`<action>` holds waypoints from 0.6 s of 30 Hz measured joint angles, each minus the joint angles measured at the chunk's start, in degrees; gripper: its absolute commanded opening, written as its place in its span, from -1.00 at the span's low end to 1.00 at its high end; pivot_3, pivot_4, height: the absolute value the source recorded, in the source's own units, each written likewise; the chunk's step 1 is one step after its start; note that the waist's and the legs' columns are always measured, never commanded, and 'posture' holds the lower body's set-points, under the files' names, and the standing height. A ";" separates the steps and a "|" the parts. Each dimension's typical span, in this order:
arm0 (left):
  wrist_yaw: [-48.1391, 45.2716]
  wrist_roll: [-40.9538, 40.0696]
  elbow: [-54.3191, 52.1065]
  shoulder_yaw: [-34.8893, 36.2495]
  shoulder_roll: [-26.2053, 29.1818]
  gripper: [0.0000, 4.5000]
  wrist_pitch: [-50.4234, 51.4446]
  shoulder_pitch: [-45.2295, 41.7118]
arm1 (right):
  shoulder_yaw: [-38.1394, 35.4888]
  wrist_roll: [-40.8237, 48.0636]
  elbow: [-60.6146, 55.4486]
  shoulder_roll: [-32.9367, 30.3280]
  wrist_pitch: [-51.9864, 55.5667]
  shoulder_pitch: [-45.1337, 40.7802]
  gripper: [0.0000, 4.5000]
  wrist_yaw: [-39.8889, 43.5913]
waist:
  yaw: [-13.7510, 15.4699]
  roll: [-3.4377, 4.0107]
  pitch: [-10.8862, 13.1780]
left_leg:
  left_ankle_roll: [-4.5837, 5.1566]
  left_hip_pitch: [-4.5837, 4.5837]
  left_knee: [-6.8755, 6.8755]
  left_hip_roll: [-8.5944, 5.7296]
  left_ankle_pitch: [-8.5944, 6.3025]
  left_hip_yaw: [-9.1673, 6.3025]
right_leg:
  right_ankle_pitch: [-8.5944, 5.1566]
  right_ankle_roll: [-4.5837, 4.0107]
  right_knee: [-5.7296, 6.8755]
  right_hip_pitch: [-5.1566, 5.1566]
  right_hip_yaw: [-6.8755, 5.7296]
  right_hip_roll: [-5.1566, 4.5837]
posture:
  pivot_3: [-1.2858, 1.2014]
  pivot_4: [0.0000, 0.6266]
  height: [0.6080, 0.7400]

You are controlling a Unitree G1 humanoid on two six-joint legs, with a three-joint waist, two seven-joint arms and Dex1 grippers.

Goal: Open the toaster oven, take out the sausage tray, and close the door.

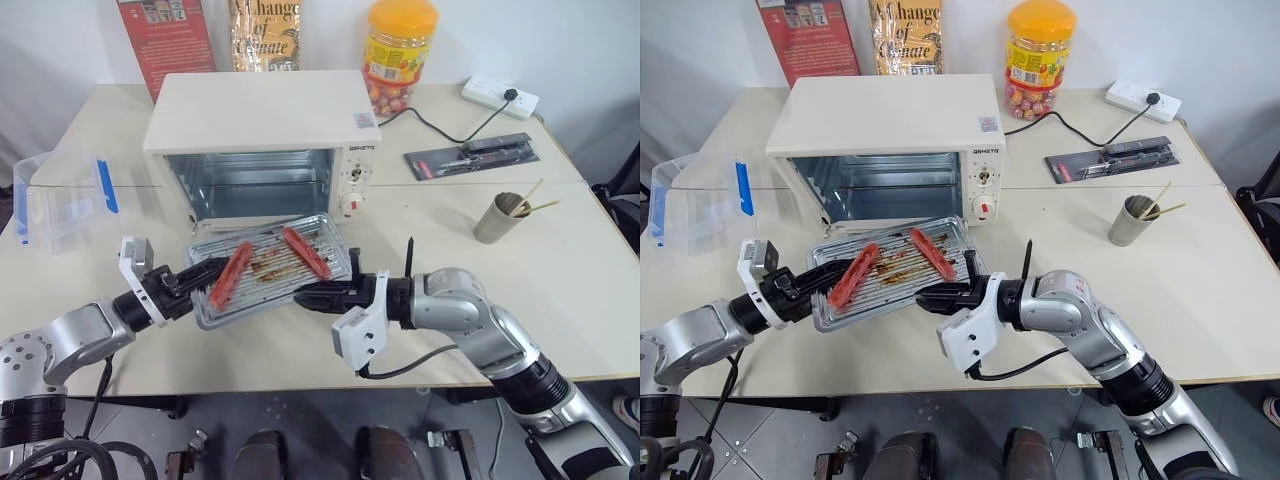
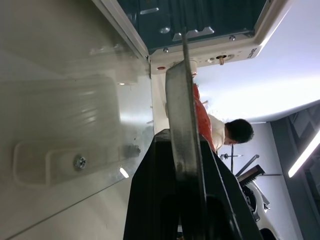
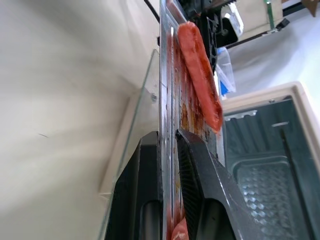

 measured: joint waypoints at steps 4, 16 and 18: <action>0.86 0.55 0.01 -0.76 -0.50 -1.00 -0.11 -0.08 | 0.01 3.00 -1.98 -0.47 2.81 0.34 -0.20 2.44 | 0.03 0.00 0.00 | 0.00 0.00 0.00 0.00 0.00 0.00 | 0.00 0.00 -0.02 0.02 0.00 0.00 | 0.03 -0.52 1.00; 0.97 0.59 0.50 -0.90 -1.01 -1.00 -0.82 -0.25 | -0.03 10.43 -8.15 -3.42 14.50 2.16 0.99 8.76 | 0.12 0.00 0.00 | 0.02 0.01 0.01 0.00 -0.01 0.01 | 0.00 0.00 -0.06 0.07 -0.02 0.01 | 0.03 -0.52 1.00; 0.99 0.62 0.52 -0.90 -1.40 -1.00 -0.92 -0.28 | -0.51 13.01 -9.71 -4.56 18.00 2.64 0.99 10.13 | 0.16 0.00 0.00 | 0.02 0.01 0.02 -0.01 -0.01 0.01 | 0.00 0.00 -0.07 0.09 -0.02 0.01 | 0.03 -0.52 1.00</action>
